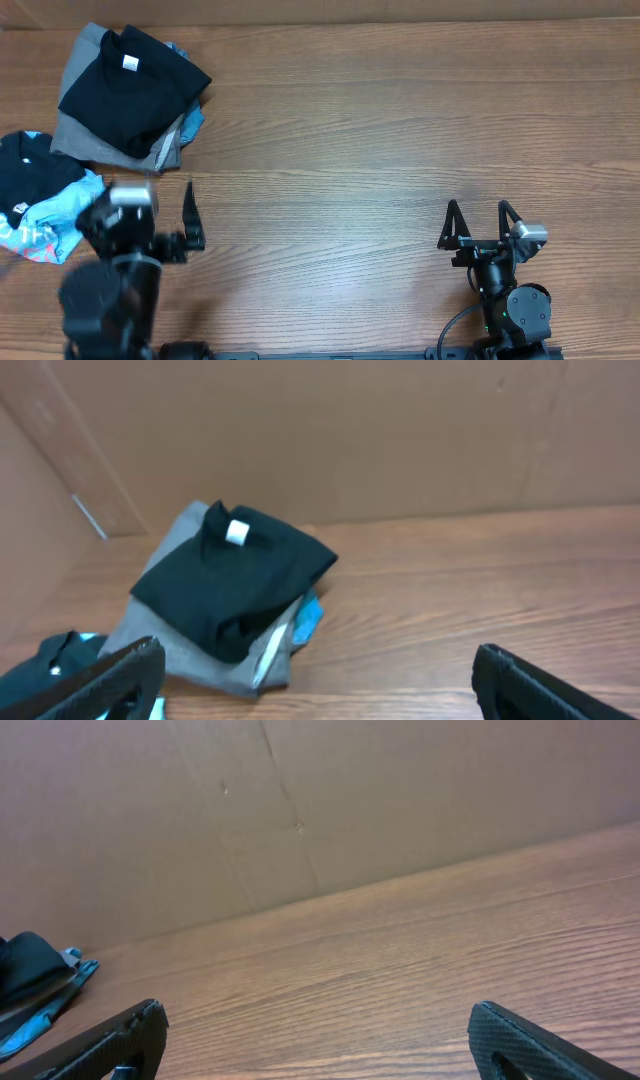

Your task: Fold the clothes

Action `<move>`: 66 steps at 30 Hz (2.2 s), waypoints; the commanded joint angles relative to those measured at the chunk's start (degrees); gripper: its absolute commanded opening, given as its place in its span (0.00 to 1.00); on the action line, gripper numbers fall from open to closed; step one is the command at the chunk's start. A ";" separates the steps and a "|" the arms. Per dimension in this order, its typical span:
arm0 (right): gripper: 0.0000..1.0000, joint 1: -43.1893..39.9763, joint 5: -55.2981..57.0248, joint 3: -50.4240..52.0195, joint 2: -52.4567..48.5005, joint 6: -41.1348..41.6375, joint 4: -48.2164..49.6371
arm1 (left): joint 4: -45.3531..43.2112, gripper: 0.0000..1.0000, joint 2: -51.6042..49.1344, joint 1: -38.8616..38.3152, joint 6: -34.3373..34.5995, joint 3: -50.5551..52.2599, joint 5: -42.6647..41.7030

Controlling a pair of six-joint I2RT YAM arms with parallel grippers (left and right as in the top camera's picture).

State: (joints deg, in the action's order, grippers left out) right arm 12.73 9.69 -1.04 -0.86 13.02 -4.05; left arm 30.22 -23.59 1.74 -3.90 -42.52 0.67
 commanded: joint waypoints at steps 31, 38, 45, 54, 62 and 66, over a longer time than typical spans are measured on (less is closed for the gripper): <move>1.00 -0.39 0.59 0.59 0.42 -0.44 0.37 | -26.16 1.00 23.10 0.83 0.90 42.25 -4.98; 1.00 -0.39 0.59 0.59 0.44 -0.44 0.37 | -26.16 1.00 23.06 0.83 0.90 42.25 -4.96; 1.00 -0.39 0.59 0.59 0.44 -0.44 0.39 | -26.16 1.00 23.06 0.83 0.90 42.25 -4.96; 1.00 -0.39 0.59 0.59 0.42 -0.44 0.39 | -26.16 1.00 23.06 0.83 0.90 42.25 -4.96; 1.00 -0.39 0.59 0.59 0.44 -0.44 0.39 | -26.16 1.00 23.08 0.83 0.90 42.25 -4.96; 1.00 -0.39 0.59 0.59 0.44 -0.44 0.39 | -26.16 1.00 23.06 0.83 0.90 42.25 -4.96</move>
State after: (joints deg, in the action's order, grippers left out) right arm 12.73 9.85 -1.04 -0.86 13.04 -4.01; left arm 4.05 -0.95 2.37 -3.99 -0.51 -3.88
